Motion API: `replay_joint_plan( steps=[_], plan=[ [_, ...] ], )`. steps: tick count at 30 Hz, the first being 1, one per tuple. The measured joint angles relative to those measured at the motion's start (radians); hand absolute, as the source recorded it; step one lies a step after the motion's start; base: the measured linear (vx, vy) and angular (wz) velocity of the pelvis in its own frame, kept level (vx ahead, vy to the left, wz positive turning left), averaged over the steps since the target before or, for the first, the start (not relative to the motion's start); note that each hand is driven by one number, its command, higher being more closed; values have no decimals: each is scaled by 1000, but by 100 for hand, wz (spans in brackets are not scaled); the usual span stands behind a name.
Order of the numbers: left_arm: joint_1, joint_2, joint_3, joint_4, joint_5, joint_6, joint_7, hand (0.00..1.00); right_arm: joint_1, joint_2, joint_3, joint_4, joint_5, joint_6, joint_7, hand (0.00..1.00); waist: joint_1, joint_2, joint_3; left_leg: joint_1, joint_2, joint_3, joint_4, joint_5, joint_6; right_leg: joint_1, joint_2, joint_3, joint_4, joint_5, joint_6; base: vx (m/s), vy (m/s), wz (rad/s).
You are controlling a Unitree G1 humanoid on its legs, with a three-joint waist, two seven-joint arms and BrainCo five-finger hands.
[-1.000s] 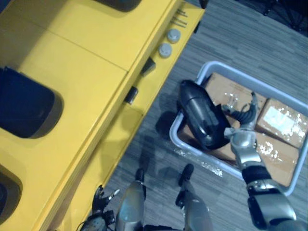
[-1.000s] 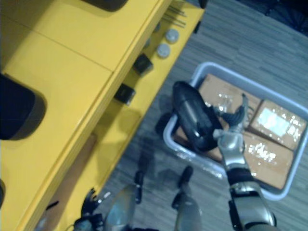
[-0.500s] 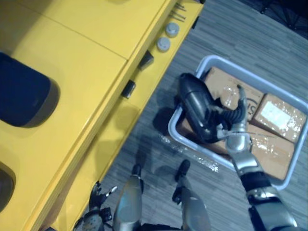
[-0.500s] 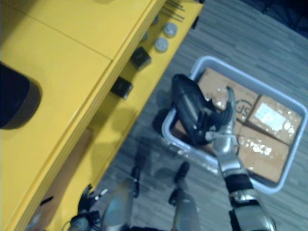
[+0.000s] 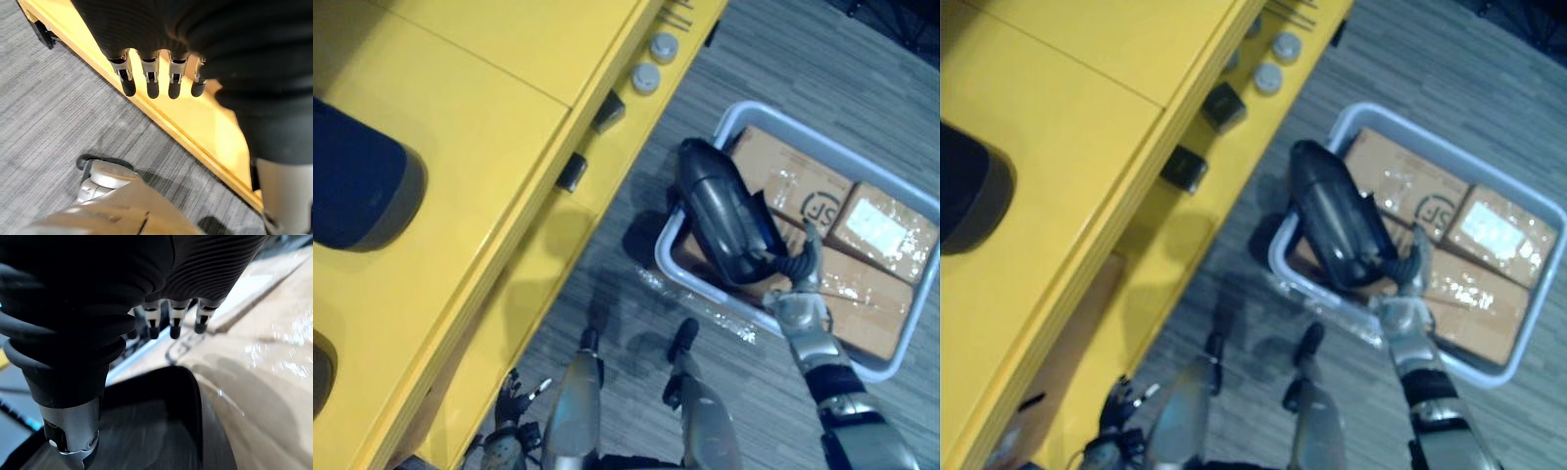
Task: Walk over and take plastic housings, then place them on the shelf
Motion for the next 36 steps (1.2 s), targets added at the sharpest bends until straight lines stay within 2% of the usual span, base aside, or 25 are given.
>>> replay_joint_plan(
  steps=[7,10,19,20,22,28,30,36],
  plan=[
    [0,-3,-9,2,-31,-2,-7,0,-77,-16,-14,67,0,2,12,0,1,19,11,-29,-18,-22,-5,18,4,-20,-16,-25,14,-1,-2,-20,1,12],
    [-1,-5,-9,6,-36,-8,-9,0,-130,-37,14,103,-2,7,46,0,6,35,25,-39,-16,-22,5,17,4,-31,-17,-24,31,-5,-7,-50,-1,0],
    [-14,-7,-12,7,-38,-15,-8,0,-159,-85,82,156,-73,19,91,0,6,39,27,-68,-14,-40,19,17,4,-52,-16,-39,48,-11,-14,-13,-2,3],
    [-16,-7,-12,7,-38,-15,-8,0,-159,-86,83,160,-84,23,90,100,7,39,27,-69,-14,-41,19,17,4,-52,-16,-40,49,-11,-15,13,-5,5],
    [-18,-5,-22,7,-38,-15,-8,0,-162,-91,84,166,-104,36,87,100,7,39,27,-70,-14,-42,19,17,4,-52,-16,-42,49,-11,-15,0,0,0],
    [-30,-1,-46,9,-75,-22,-4,0,-198,-133,82,176,-236,128,61,100,7,39,28,-87,-13,-46,19,21,-2,-69,-15,-43,48,-11,-14,0,0,0],
    [-30,-2,-47,9,-78,-34,-3,0,-212,-135,82,186,-277,172,44,100,7,39,28,-85,-12,-46,19,22,-3,-68,-15,-44,48,-11,-14,0,0,0],
    [-35,-4,-49,7,-109,-35,-2,0,-215,-135,82,220,-355,243,41,100,9,45,31,-86,-16,-50,15,22,-3,-65,-17,-47,47,-11,-15,-3,1,1]
  ],
)
